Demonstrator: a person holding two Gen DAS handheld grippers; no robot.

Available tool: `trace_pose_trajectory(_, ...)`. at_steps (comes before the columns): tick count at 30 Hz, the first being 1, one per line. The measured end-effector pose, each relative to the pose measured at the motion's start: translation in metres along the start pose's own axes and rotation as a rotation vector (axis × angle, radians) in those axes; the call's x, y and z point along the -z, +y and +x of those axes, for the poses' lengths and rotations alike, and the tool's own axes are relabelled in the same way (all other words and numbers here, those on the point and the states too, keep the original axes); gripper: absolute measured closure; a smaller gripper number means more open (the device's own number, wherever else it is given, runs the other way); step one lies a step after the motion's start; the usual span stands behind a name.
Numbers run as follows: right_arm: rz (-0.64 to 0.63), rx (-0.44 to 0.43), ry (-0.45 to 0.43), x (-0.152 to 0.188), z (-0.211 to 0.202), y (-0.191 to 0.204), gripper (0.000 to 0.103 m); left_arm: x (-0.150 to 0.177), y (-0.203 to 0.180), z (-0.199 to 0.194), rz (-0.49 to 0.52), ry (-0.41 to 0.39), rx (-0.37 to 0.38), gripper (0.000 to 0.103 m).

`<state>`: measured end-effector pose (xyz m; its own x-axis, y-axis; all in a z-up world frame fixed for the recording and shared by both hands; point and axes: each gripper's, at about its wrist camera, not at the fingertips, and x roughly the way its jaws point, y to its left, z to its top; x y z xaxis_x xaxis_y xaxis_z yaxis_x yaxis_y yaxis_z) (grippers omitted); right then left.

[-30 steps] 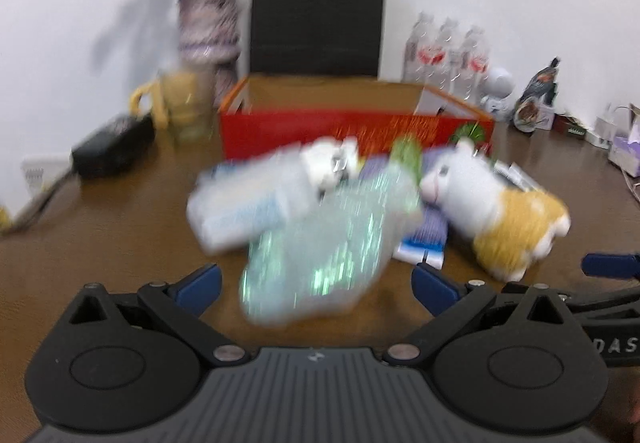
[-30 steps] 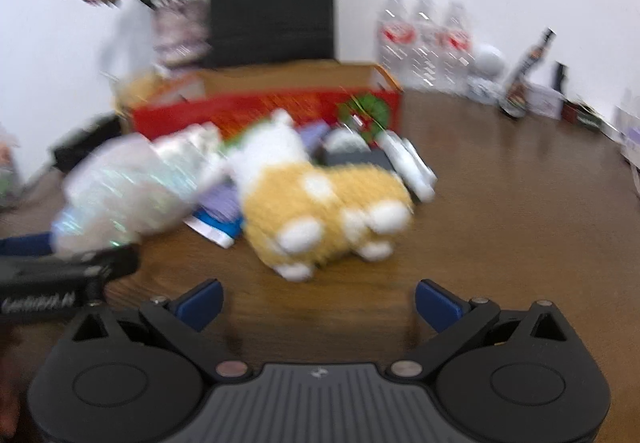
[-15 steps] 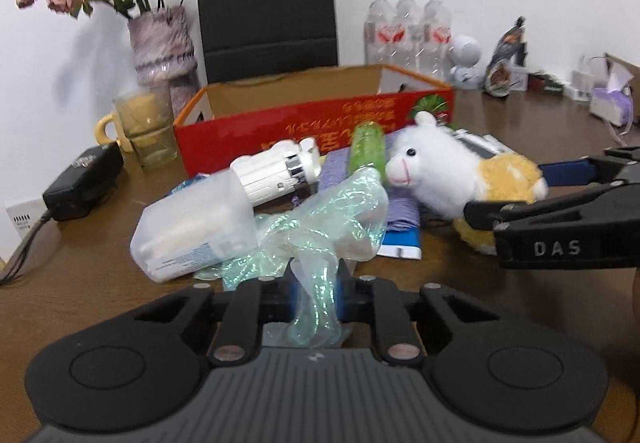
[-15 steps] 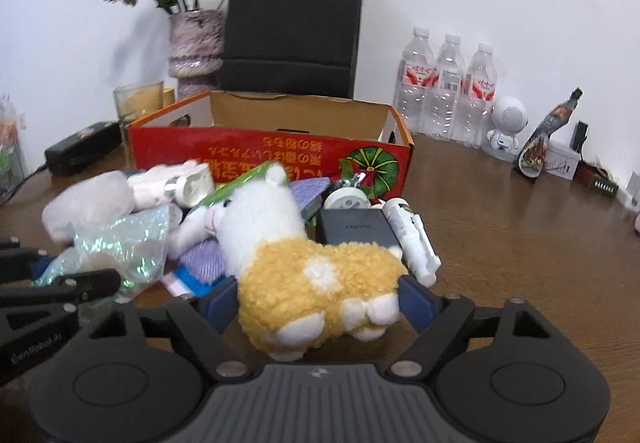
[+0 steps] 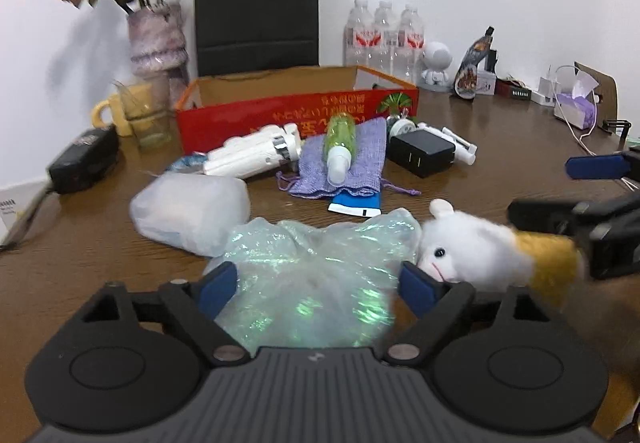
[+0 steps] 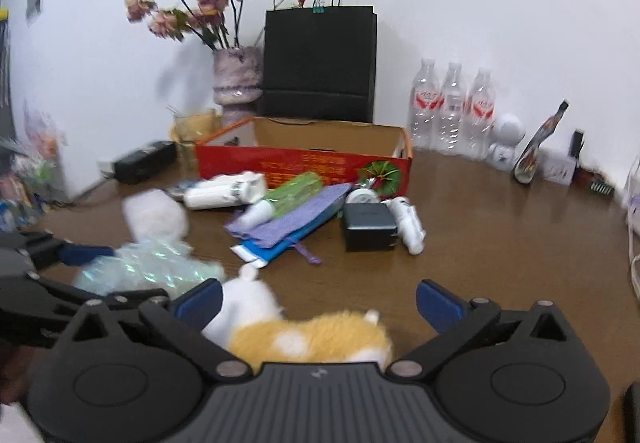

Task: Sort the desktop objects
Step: 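Grasp the iridescent plastic bag with the left tool while the right tool grasps the plush alpaca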

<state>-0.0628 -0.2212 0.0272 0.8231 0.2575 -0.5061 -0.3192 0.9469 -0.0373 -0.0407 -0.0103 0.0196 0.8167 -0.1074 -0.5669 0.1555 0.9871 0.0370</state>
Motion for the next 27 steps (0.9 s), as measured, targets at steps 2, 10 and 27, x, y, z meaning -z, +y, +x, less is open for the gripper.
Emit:
trace_pose_trajectory(2, 0.003, 0.006, 0.052, 0.001, 0.021, 0.002, 0.0, -0.003, 0.001, 0.013, -0.024, 0.02, -0.014, 0.012)
trace_pose_trajectory(10, 0.138, -0.148, 0.088, 0.013, 0.016, -0.006, 0.0, 0.013, -0.001, 0.0, -0.009, 0.014, 0.032, 0.087)
trace_pose_trajectory(27, 0.025, -0.105, 0.095, 0.008, 0.012, 0.015, 0.013, -0.036, 0.01, -0.057, -0.01, -0.166, 0.062, 0.089)
